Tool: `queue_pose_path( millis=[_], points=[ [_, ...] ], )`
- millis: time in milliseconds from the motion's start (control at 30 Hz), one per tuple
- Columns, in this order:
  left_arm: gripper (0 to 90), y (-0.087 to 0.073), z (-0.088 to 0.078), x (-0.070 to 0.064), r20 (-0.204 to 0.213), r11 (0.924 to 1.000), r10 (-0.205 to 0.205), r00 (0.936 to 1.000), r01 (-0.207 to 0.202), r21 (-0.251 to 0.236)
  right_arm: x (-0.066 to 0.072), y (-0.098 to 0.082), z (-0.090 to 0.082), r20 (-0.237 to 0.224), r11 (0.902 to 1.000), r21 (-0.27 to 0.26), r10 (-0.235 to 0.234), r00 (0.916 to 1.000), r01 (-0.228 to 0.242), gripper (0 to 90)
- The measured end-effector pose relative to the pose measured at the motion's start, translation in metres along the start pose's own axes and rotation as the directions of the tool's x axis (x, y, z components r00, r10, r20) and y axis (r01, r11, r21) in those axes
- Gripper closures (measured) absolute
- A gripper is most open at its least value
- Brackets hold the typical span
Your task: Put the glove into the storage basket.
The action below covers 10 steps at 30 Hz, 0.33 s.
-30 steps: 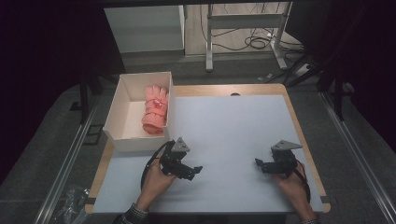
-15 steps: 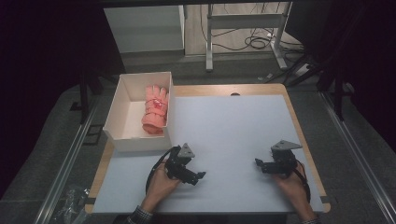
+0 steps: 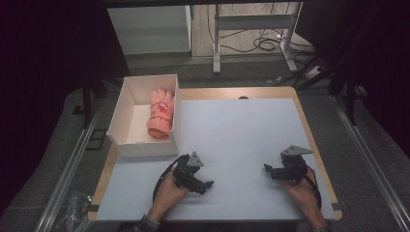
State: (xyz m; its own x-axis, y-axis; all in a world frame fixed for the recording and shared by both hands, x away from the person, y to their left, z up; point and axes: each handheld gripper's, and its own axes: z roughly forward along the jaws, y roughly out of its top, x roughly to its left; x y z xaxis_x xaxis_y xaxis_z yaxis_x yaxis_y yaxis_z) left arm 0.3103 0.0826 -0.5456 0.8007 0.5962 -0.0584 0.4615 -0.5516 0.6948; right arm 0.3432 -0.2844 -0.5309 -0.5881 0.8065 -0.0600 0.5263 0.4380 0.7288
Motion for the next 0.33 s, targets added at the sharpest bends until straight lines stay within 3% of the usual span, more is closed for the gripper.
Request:
queue_pose_path(
  millis=[333],
  points=[
    [0.4,-0.0009,0.0018,-0.0025,-0.014,0.9998,0.02,0.9997,-0.02,0.002,0.0001,-0.0002,0.0,0.0,1.0,0.0,0.001,1.0,-0.001,16.8]
  ],
)
